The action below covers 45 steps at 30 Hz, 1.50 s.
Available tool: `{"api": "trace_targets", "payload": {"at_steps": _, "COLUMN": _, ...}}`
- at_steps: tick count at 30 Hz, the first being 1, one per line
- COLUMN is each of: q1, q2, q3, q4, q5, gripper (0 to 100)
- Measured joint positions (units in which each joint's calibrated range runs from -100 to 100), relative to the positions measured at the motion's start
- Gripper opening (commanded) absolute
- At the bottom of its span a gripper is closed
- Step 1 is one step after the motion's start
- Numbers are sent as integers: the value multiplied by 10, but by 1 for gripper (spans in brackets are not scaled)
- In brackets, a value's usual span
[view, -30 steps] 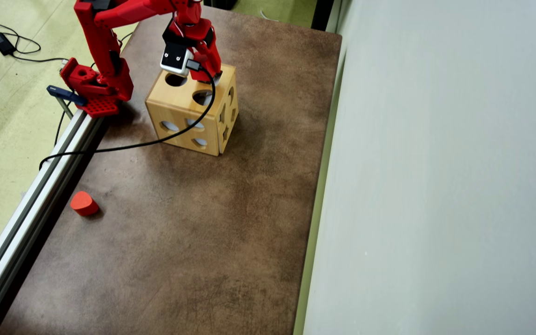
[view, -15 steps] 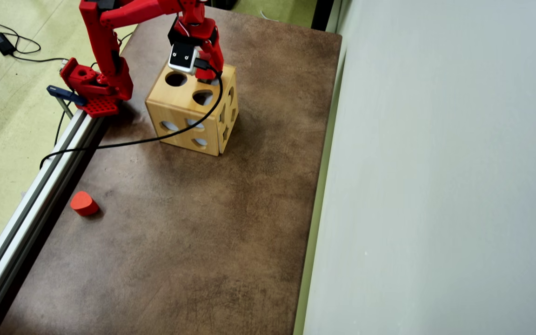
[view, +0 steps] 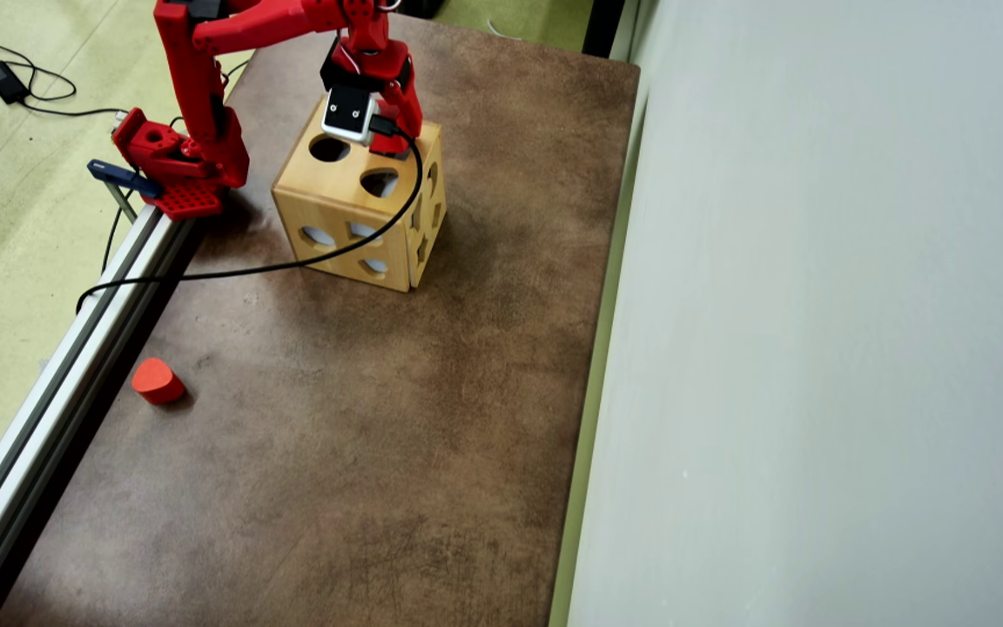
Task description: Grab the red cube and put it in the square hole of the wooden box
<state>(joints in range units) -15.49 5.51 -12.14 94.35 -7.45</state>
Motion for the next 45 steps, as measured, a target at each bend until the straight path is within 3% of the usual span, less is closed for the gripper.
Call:
{"api": "trace_targets", "payload": {"at_steps": 7, "q1": 0, "q2": 0, "q3": 0, "q4": 0, "q5": -13, "gripper": 4}}
{"api": "trace_targets", "payload": {"at_steps": 16, "q1": -11, "q2": 0, "q3": 2, "q4": 1, "q5": -24, "gripper": 32}}
{"api": "trace_targets", "payload": {"at_steps": 31, "q1": -28, "q2": -21, "q3": 3, "q4": 23, "q5": -24, "gripper": 33}}
{"api": "trace_targets", "payload": {"at_steps": 39, "q1": -28, "q2": -336, "q3": 6, "q4": 27, "q5": -23, "gripper": 32}}
{"api": "trace_targets", "payload": {"at_steps": 45, "q1": -30, "q2": -626, "q3": 22, "q4": 28, "q5": 20, "gripper": 32}}
